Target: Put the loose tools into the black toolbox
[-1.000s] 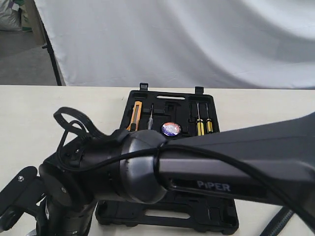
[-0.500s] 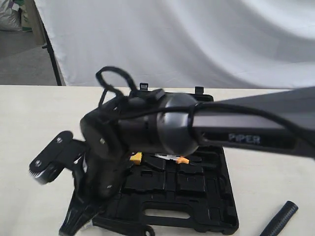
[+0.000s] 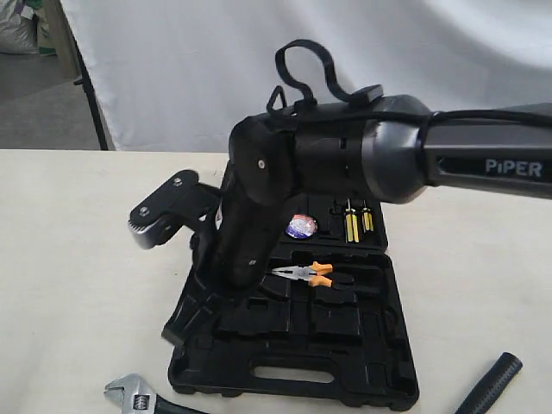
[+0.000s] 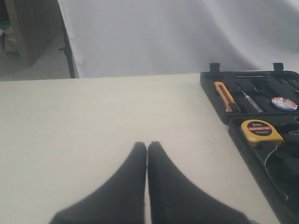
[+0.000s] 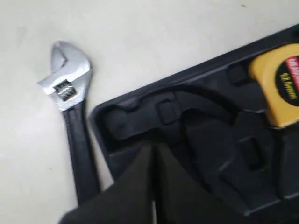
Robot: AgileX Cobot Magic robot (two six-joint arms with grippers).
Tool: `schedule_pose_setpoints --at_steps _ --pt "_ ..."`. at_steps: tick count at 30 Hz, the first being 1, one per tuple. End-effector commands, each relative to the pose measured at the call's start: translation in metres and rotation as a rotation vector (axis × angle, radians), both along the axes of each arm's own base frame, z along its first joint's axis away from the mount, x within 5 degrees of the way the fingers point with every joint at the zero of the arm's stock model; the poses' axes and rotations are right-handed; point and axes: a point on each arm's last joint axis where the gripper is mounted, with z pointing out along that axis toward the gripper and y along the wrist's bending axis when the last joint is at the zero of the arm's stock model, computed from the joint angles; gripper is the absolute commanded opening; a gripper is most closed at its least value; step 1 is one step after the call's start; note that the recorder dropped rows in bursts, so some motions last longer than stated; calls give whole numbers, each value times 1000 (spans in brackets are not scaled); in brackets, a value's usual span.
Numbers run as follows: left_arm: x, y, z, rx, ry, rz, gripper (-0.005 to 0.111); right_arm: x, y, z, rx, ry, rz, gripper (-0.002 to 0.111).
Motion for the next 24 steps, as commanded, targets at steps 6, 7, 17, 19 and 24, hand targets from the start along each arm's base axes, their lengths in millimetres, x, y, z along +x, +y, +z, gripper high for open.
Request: schedule_pose_setpoints --at_steps 6,7,17,19,24 --pt "0 0 -1 -12 1 -3 1 -63 33 -5 -21 -26 110 29" --pt "0 0 -1 -12 1 -3 1 -68 36 -9 -36 -37 134 37" --pt "0 0 -1 -12 1 -3 1 -85 50 -67 -167 4 225 53" --pt "0 0 -1 -12 1 -3 1 -83 50 -74 -185 -10 234 53" --pt "0 0 -1 -12 1 -3 1 -80 55 -72 -141 -45 239 53"
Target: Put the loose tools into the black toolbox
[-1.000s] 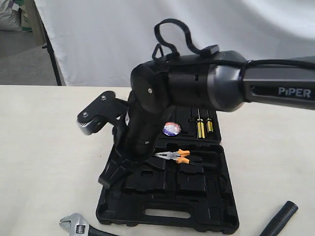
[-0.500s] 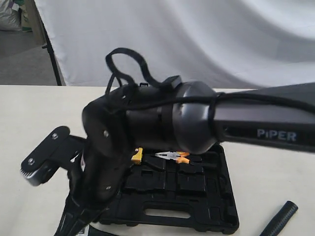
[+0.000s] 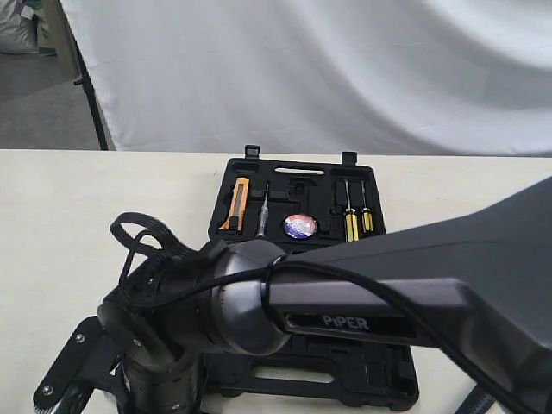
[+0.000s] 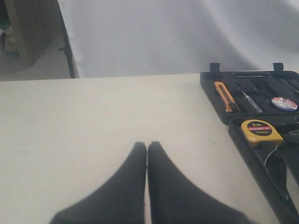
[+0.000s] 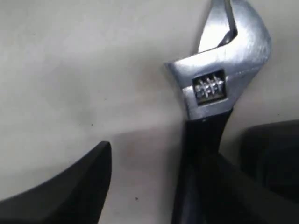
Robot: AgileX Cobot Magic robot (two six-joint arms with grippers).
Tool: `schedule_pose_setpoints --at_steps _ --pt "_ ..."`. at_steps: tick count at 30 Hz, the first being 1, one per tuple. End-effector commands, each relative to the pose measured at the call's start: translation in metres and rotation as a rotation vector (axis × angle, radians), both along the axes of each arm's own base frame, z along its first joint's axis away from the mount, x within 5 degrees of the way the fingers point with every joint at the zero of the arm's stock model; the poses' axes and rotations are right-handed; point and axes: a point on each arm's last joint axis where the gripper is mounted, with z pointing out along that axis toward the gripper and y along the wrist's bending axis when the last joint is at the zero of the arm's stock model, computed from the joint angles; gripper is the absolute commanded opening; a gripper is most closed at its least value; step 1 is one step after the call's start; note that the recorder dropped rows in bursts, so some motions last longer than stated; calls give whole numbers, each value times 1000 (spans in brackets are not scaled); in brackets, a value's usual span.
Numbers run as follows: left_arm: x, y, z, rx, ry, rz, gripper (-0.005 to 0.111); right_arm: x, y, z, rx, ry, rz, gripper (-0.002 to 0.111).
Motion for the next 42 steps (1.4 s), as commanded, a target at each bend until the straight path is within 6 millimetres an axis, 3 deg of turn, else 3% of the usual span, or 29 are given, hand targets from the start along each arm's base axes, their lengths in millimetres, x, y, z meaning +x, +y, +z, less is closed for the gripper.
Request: schedule_pose_setpoints --at_steps 1,7,13,18,22,27,30,34,42 --pt "0 0 -1 -12 1 -3 1 5 5 5 65 -44 16 53" --pt "0 0 -1 -12 1 -3 1 12 9 2 110 -92 31 53" --pt "0 0 -1 -12 1 -3 1 29 6 -16 101 -77 -25 53" --pt "0 0 -1 -12 1 -3 1 24 6 -22 87 -44 -30 51" --pt "0 0 -1 -12 1 -3 1 12 11 -22 90 -36 17 33" --pt "0 0 -1 -12 1 -3 1 -5 16 -22 92 -33 56 0" --pt "0 0 -1 -12 1 -3 1 -8 17 -22 92 -30 61 0" --pt "0 0 -1 -12 1 -3 1 -8 16 -9 110 -36 61 0" --pt "0 0 -1 -12 1 -3 1 -6 4 50 172 -74 64 0"
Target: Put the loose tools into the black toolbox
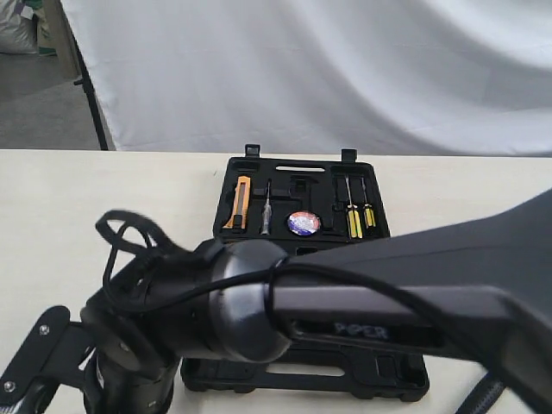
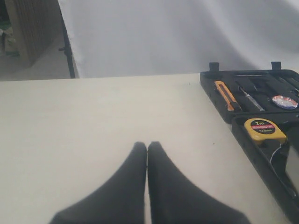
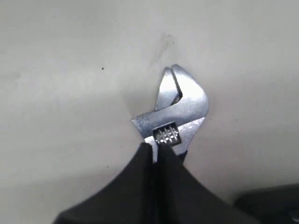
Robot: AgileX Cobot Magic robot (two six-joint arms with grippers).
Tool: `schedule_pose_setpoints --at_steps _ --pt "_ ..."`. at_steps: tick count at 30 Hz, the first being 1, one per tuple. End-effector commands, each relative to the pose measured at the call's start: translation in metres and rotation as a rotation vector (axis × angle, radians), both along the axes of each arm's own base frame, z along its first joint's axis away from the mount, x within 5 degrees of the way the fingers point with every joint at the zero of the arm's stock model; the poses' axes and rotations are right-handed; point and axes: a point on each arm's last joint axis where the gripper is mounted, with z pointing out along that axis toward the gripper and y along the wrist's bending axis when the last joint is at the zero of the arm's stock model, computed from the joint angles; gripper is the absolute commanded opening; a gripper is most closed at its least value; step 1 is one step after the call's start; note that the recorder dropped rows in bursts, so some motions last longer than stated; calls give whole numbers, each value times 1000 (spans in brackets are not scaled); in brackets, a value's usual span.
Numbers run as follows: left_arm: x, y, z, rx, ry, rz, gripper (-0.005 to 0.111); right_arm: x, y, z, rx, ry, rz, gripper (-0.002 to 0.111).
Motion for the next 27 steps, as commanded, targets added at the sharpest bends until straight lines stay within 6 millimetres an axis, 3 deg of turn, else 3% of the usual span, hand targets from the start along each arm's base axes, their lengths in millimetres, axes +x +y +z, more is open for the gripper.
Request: schedule_pose_setpoints --at_steps 1,6,19,27 --pt "0 0 -1 -12 1 -3 1 3 -9 33 33 -18 -1 0" --pt "0 0 -1 -12 1 -3 1 7 -17 36 0 -7 -14 0" --pt "0 0 -1 -12 1 -3 1 16 -7 -9 -2 9 -247 0" --pt "0 0 -1 -12 1 -3 1 19 6 0 63 -23 -255 40"
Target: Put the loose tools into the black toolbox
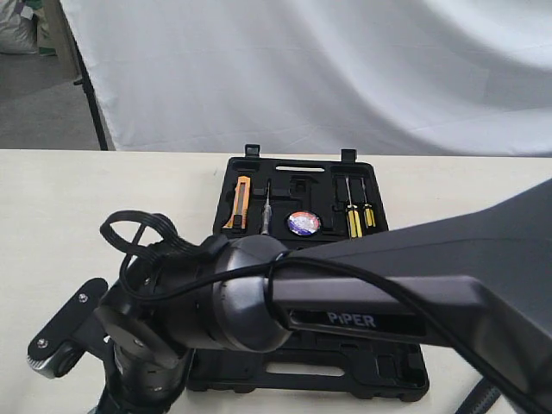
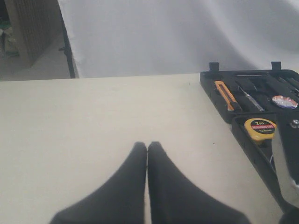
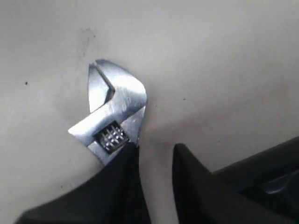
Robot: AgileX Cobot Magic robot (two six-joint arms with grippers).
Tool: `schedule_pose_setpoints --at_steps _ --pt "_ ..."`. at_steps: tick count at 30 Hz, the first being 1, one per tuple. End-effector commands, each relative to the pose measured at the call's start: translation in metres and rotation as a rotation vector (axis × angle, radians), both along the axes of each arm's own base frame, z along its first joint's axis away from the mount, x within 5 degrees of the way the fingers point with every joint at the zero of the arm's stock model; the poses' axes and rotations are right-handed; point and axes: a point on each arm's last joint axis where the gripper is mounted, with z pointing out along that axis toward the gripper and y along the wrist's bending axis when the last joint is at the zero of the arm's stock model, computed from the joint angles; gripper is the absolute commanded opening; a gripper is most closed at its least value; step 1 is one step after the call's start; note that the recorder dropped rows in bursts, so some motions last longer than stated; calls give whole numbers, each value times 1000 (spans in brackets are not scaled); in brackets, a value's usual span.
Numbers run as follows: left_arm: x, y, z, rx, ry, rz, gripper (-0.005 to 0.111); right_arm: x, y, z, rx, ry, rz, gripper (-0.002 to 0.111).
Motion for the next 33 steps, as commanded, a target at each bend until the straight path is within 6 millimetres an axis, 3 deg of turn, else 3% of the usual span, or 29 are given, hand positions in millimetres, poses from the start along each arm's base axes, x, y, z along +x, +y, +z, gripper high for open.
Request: schedule_pose_setpoints --at_steps 1,4,7,11,16,19,23,24,26,30,31,33 --pt "0 0 -1 -12 1 -3 1 1 11 10 89 -26 -2 42" --pt "0 0 -1 -12 1 -3 1 -1 11 10 100 15 -38 43" --pt "0 0 -1 -12 1 -3 1 -3 5 9 7 11 37 43" --pt "0 0 -1 -12 1 -3 1 -3 1 23 -136 26 128 43" --pt "0 0 -1 -12 1 -3 1 -2 7 30 -108 17 160 43" --pt "0 0 -1 -12 1 -3 1 -4 7 16 -143 57 184 45" --pt "0 0 -1 -12 1 -3 1 -3 9 -20 -228 77 218 68" --pt "0 0 -1 -12 1 -3 1 -3 9 -27 -237 81 226 69" --pt "0 0 -1 -12 1 -3 1 -5 10 -32 -237 97 256 57" --pt "0 0 -1 -12 1 -3 1 -14 10 -32 -229 185 334 10" --pt "0 0 -1 -12 1 -3 1 -15 10 -32 -231 186 337 3" --pt "0 0 -1 -12 1 -3 1 -15 10 -31 -232 187 337 -1"
